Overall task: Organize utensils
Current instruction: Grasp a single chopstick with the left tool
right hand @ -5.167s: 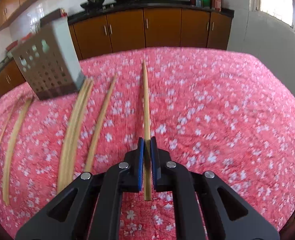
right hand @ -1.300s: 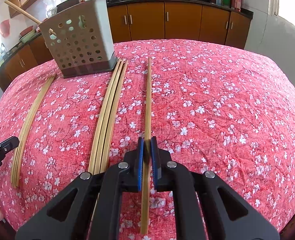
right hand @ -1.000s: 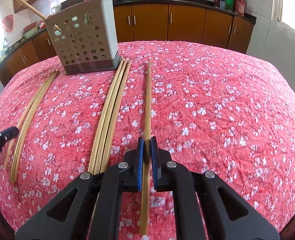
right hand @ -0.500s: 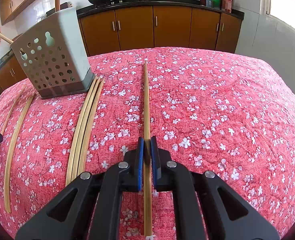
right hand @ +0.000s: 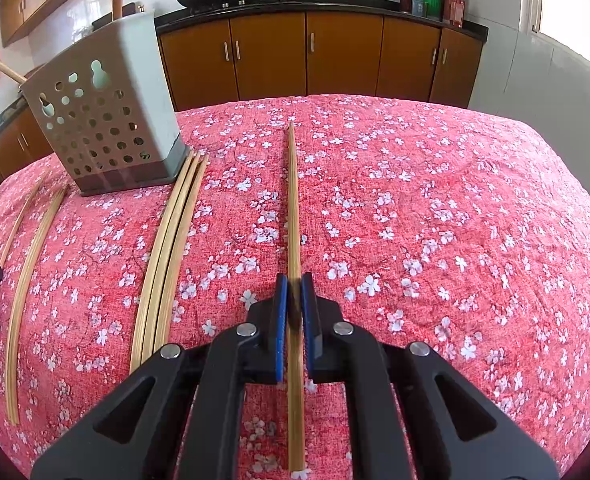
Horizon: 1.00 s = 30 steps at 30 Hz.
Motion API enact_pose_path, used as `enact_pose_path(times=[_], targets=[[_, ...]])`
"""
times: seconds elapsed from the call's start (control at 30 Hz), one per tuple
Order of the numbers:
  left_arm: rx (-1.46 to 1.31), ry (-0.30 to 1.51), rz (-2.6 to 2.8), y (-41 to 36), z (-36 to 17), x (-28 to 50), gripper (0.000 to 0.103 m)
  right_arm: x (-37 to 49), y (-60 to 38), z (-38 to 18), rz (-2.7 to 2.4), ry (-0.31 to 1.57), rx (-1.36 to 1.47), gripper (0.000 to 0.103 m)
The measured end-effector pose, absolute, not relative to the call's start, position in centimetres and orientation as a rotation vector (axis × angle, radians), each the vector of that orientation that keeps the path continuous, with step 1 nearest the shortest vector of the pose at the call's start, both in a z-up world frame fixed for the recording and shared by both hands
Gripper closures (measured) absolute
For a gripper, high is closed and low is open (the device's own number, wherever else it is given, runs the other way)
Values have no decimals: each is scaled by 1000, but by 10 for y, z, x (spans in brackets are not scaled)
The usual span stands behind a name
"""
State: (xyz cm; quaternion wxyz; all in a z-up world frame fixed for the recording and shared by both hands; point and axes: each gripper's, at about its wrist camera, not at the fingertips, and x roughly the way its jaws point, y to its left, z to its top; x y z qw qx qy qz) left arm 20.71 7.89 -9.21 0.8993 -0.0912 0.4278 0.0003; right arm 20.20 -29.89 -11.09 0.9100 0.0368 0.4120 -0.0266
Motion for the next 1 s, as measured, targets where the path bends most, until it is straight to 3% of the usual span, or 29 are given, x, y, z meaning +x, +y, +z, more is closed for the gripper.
enact_pose_path(times=[1.0], targets=[[-206,882,0,78,-90,207,92,203,-301,-111,-52,850,77,95]])
